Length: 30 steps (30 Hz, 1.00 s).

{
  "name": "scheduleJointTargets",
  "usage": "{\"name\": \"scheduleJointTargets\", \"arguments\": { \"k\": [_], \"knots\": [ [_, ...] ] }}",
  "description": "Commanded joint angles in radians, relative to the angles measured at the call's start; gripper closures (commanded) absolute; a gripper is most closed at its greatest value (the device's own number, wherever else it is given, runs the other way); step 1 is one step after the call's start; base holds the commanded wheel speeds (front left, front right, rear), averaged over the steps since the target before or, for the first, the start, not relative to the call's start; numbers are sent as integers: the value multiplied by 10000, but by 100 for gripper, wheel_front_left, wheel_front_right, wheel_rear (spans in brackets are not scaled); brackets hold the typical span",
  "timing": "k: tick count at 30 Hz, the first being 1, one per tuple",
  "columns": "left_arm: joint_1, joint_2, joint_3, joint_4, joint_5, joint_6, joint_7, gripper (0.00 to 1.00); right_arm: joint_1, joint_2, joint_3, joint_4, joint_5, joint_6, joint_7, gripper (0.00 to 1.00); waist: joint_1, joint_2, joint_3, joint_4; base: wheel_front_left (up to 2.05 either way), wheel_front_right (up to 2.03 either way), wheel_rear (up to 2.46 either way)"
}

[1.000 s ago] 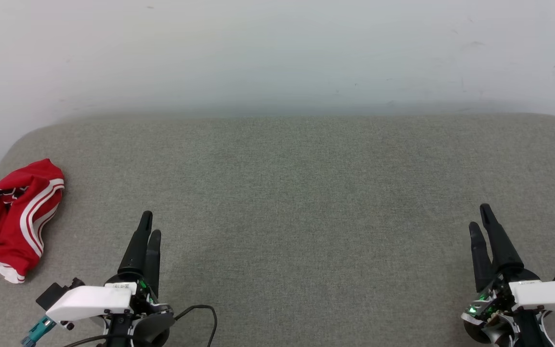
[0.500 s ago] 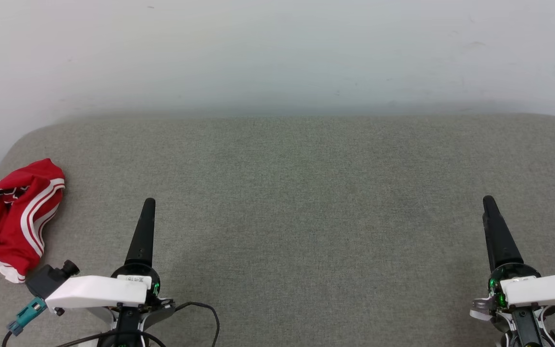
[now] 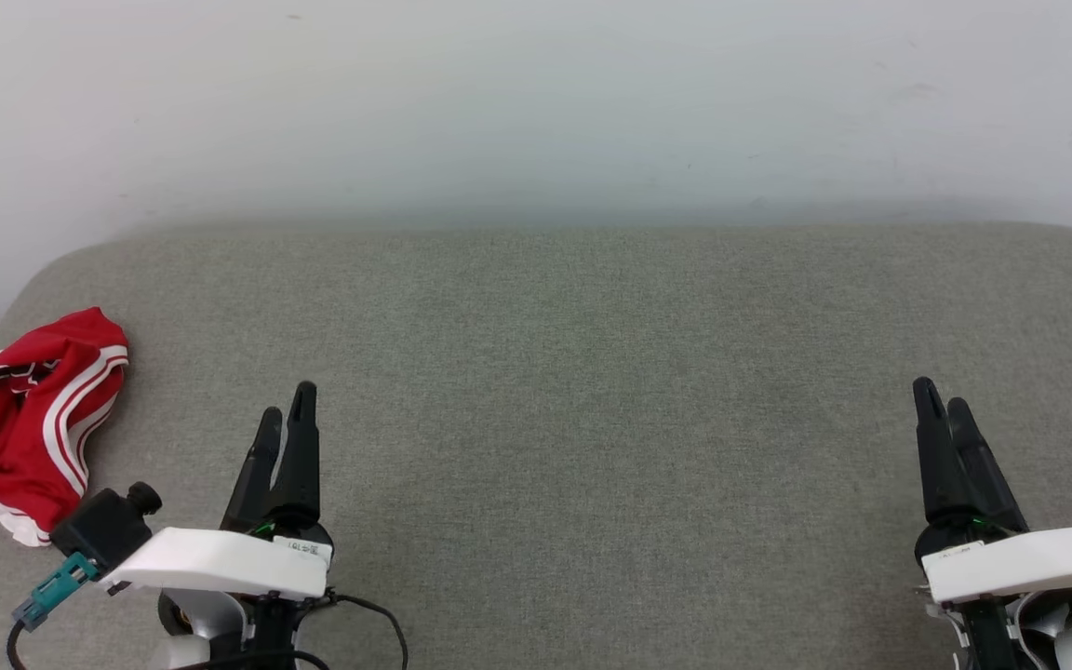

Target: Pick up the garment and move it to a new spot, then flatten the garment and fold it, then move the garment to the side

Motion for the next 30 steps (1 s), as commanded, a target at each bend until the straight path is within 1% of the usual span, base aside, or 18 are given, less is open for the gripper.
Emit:
{"name": "scheduleJointTargets", "arguments": {
  "k": [1,7,14,21,30],
  "knots": [
    [-46,44,-3,-127,556,-26,-80,0,-25,20,-28,-170,-472,1,-100,0,-1,-1,-6,0,0,0,0],
    [-15,122,16,-43,2414,-19,-262,0,7,33,-27,-265,-1971,1,-128,0,-1,-1,-19,0,0,0,0],
    [42,318,-181,-105,4067,202,-466,0,40,-21,-123,-489,-3588,1,-82,0,-1,-1,-27,-11,0,0,0],
    [104,557,-398,-32,5100,522,-657,0,93,-17,-123,-692,-4876,1,-13,0,-1,-1,-37,-6,0,0,0],
    [139,822,-723,123,6048,806,-868,0,244,41,-126,-870,-6056,1,197,0,-1,-1,-71,16,0,0,0]
  ]
}}
